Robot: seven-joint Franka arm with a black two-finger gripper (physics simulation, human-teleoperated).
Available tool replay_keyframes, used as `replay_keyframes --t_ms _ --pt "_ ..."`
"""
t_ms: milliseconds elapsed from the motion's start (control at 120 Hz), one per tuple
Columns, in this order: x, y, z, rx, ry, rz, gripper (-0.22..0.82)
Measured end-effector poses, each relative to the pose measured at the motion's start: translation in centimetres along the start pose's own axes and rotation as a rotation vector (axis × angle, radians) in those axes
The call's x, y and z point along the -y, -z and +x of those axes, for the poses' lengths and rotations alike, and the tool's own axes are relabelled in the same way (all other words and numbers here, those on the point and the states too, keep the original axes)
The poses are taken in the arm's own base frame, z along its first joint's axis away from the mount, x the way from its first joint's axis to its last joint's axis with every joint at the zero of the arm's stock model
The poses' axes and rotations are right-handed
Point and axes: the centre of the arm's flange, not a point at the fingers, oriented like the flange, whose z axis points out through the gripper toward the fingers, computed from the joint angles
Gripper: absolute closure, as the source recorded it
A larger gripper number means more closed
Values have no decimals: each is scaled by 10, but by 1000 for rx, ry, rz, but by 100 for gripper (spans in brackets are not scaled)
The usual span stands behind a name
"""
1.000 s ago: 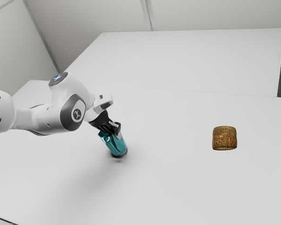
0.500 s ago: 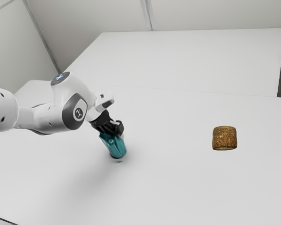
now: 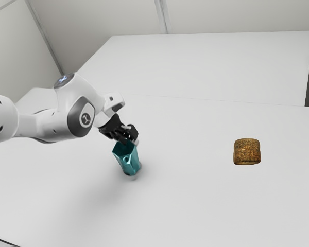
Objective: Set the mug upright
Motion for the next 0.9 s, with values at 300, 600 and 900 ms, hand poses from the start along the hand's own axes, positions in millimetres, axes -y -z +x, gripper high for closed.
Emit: replay_keyframes --t_ms 300,600,900 --pt "-9 16 6 52 -27 -15 29" --pt "5 129 108 57 -125 99 7" --pt "-19 239 127 87 -224 131 2"
